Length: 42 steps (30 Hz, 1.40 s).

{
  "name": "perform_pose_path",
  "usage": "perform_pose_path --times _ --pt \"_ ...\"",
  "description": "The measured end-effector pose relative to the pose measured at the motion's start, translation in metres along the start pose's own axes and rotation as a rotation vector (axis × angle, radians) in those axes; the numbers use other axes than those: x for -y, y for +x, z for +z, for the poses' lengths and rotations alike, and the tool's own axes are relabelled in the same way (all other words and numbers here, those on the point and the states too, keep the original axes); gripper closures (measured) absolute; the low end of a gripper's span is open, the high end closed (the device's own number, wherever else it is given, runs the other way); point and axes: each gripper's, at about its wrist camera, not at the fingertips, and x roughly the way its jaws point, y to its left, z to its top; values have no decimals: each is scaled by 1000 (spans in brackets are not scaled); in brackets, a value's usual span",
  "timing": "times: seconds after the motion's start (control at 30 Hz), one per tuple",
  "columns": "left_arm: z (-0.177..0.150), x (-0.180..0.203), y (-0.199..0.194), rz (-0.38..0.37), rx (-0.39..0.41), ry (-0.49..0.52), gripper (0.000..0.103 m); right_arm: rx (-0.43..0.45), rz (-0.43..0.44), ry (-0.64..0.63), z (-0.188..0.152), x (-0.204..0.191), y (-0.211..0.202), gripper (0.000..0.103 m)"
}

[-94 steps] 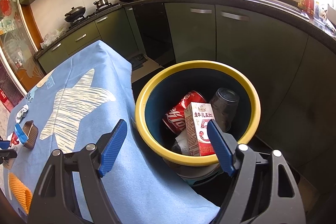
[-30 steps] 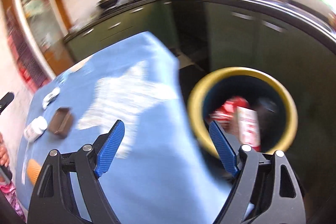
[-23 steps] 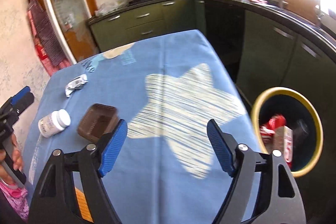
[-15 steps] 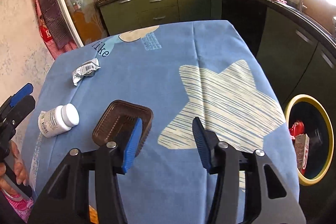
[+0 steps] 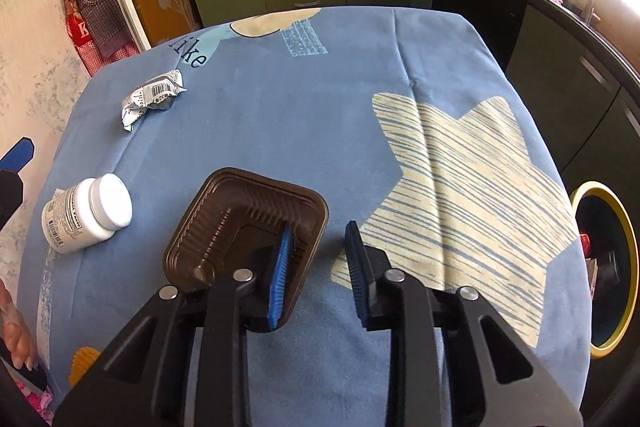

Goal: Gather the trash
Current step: 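Reach the right gripper to the brown plastic tray and grasp its rim, then carry the brown tray over the bin and open the right gripper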

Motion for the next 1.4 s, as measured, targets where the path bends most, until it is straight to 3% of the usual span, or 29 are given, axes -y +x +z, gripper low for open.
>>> perform_pose_path --times 0.1,0.77,1.07,1.4 --pt "0 1 -1 -2 5 2 12 14 -7 0 0 2 -3 98" --pt "-2 13 -6 -32 34 45 12 97 -14 80 -8 39 -39 99" --pt "-4 22 -7 -50 49 81 12 144 -84 209 -20 104 -62 99" --pt "-6 29 -7 -70 56 103 12 190 -299 467 -46 233 -92 99"
